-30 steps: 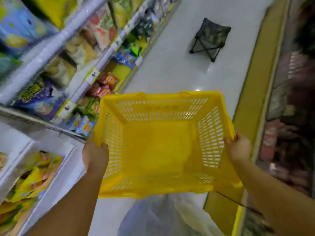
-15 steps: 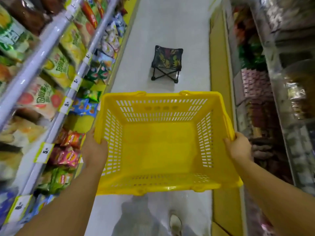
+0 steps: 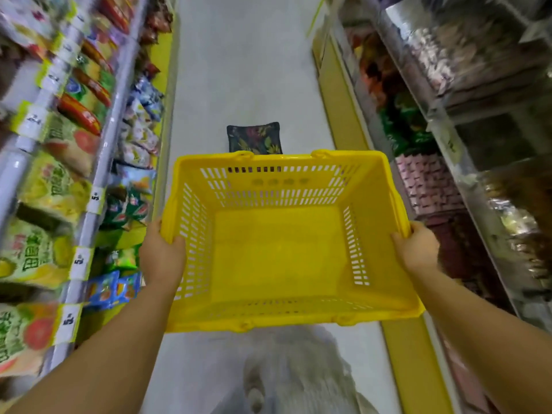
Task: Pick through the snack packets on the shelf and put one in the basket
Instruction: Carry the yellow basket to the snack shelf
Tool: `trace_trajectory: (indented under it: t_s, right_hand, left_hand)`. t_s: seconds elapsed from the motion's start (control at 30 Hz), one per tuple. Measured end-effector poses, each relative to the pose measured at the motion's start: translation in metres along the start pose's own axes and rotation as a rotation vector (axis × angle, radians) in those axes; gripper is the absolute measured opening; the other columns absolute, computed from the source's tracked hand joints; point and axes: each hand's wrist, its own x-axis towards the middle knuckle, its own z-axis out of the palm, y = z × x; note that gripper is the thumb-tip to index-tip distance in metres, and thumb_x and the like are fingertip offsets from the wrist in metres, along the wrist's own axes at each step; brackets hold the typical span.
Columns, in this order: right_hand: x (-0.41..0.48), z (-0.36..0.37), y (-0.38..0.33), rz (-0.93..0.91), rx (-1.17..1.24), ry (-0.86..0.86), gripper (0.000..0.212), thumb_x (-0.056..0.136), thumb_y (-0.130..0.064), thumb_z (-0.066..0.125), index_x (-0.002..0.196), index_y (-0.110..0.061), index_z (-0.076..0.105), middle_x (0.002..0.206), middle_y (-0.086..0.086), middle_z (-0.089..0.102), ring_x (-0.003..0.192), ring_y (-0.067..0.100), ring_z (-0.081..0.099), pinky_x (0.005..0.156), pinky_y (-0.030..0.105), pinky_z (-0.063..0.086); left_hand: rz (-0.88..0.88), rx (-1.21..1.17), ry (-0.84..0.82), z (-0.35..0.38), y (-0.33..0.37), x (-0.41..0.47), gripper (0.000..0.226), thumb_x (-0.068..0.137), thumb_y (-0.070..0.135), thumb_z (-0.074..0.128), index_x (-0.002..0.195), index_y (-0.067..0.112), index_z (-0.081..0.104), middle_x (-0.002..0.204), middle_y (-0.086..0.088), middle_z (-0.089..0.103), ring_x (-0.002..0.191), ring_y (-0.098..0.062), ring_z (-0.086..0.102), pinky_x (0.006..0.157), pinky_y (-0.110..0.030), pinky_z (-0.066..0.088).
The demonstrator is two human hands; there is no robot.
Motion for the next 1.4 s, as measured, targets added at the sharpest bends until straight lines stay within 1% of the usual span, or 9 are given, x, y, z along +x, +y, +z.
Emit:
trace_trajectory:
  t_s: [0.1, 0.23, 0.43, 0.63, 0.77, 1.0, 1.13, 1.23, 1.4]
  right_hand:
    - [0.058, 0.002, -0.031, 0.003, -0.001, -0.02, 0.027, 0.089, -0.013, 0.065, 0.104, 0.009, 0.061, 0.104, 0.035, 0.063, 0.099, 0.048, 0.059, 0.079, 0.046, 0.043]
    - [0.135, -0.006, -0.072, -0.025, 0.011, -0.057, 0.023, 0.089, -0.011, 0.064, 0.101, 0.009, 0.061, 0.098, 0.034, 0.063, 0.095, 0.047, 0.059, 0.072, 0.044, 0.041]
    - [0.237, -0.017, -0.133, -0.053, 0.042, -0.093, 0.03, 0.092, -0.013, 0.061, 0.116, 0.004, 0.058, 0.109, 0.028, 0.064, 0.102, 0.045, 0.058, 0.086, 0.054, 0.047]
    - [0.331, 0.004, -0.191, -0.057, 0.07, -0.066, 0.027, 0.09, -0.013, 0.062, 0.113, 0.002, 0.061, 0.106, 0.027, 0.065, 0.1, 0.044, 0.059, 0.085, 0.048, 0.045]
    - [0.389, 0.022, -0.229, -0.037, 0.074, -0.069, 0.029, 0.09, -0.015, 0.063, 0.115, 0.0, 0.061, 0.108, 0.026, 0.065, 0.102, 0.042, 0.059, 0.088, 0.047, 0.046]
    - [0.482, 0.038, -0.282, -0.027, 0.032, -0.092, 0.026, 0.09, -0.015, 0.062, 0.111, 0.0, 0.062, 0.107, 0.026, 0.065, 0.102, 0.043, 0.059, 0.085, 0.045, 0.045]
    - [0.542, 0.045, -0.308, -0.023, 0.002, -0.119, 0.028, 0.089, -0.013, 0.062, 0.112, 0.002, 0.061, 0.111, 0.028, 0.064, 0.106, 0.046, 0.057, 0.092, 0.049, 0.044]
    - [0.592, 0.05, -0.328, -0.034, 0.014, -0.153, 0.025, 0.089, -0.012, 0.061, 0.11, 0.002, 0.061, 0.109, 0.028, 0.064, 0.105, 0.045, 0.058, 0.091, 0.05, 0.045]
    - [0.674, 0.052, -0.363, -0.08, 0.007, -0.174, 0.03, 0.09, -0.009, 0.058, 0.117, 0.004, 0.059, 0.114, 0.029, 0.063, 0.107, 0.045, 0.058, 0.089, 0.046, 0.044]
  left_hand:
    - [-0.013, -0.005, 0.004, 0.026, 0.039, 0.046, 0.05, 0.093, 0.01, 0.058, 0.141, 0.007, 0.045, 0.133, -0.023, 0.057, 0.115, -0.044, 0.054, 0.09, -0.05, 0.044]
    - [-0.032, -0.014, 0.012, 0.056, 0.095, 0.1, 0.052, 0.092, 0.008, 0.059, 0.142, 0.006, 0.045, 0.13, -0.025, 0.059, 0.111, -0.044, 0.057, 0.088, -0.048, 0.045]
    - [-0.051, -0.04, 0.042, 0.092, 0.172, 0.174, 0.051, 0.094, 0.012, 0.056, 0.143, 0.011, 0.042, 0.131, -0.023, 0.057, 0.109, -0.044, 0.057, 0.081, -0.046, 0.044]
    - [-0.041, -0.043, 0.038, 0.131, 0.226, 0.26, 0.051, 0.095, 0.011, 0.055, 0.143, 0.011, 0.041, 0.127, -0.024, 0.058, 0.105, -0.044, 0.057, 0.077, -0.046, 0.044]
    - [-0.044, -0.056, 0.035, 0.155, 0.259, 0.316, 0.05, 0.095, 0.012, 0.055, 0.143, 0.011, 0.041, 0.132, -0.021, 0.055, 0.112, -0.042, 0.055, 0.084, -0.046, 0.045]
    - [-0.055, 0.029, 0.035, 0.198, 0.319, 0.402, 0.048, 0.093, 0.012, 0.056, 0.14, 0.008, 0.045, 0.131, -0.023, 0.057, 0.116, -0.043, 0.053, 0.092, -0.048, 0.041]
    - [-0.08, -0.004, 0.034, 0.229, 0.35, 0.439, 0.051, 0.093, 0.011, 0.056, 0.142, 0.008, 0.042, 0.131, -0.023, 0.056, 0.115, -0.042, 0.055, 0.089, -0.047, 0.045]
    - [-0.095, 0.003, 0.042, 0.256, 0.375, 0.468, 0.05, 0.092, 0.01, 0.056, 0.14, 0.008, 0.043, 0.128, -0.023, 0.058, 0.112, -0.043, 0.057, 0.088, -0.05, 0.046]
    - [-0.16, 0.034, 0.122, 0.298, 0.423, 0.511, 0.054, 0.093, 0.012, 0.057, 0.144, 0.011, 0.041, 0.137, -0.022, 0.054, 0.123, -0.042, 0.05, 0.095, -0.05, 0.042]
